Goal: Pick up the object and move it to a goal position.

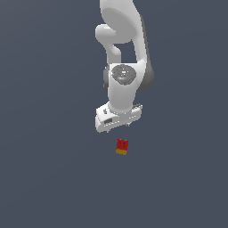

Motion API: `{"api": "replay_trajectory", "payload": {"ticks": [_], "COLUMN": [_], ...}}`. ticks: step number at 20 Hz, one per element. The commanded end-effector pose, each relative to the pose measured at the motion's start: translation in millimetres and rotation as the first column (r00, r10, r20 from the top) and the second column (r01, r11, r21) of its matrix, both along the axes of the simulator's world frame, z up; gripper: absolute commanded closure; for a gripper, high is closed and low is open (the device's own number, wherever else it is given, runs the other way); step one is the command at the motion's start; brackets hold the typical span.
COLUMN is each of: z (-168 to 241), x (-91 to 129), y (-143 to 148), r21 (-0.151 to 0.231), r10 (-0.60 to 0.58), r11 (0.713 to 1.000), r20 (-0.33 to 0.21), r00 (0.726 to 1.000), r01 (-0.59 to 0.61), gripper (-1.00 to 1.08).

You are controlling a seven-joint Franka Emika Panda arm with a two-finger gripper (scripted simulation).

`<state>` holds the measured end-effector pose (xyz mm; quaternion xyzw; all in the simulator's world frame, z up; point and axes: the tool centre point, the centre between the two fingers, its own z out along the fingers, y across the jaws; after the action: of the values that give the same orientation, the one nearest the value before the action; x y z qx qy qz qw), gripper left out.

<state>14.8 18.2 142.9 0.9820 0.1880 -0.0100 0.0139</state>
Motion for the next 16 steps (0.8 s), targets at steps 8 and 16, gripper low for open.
{"api": "replay_trajectory", "payload": {"ticks": [8, 16], "z": [-16.5, -30.4], "x": [14.0, 25.3], "y": [6.6, 12.2], "r21": [0.006, 0.015], "r10": [0.273, 0.484], "r11": [0.962, 0.875], "r20": [-0.006, -0.006], "r00": [0.962, 0.875], "r01": [-0.273, -0.484], "gripper": [-0.92, -0.92]}}
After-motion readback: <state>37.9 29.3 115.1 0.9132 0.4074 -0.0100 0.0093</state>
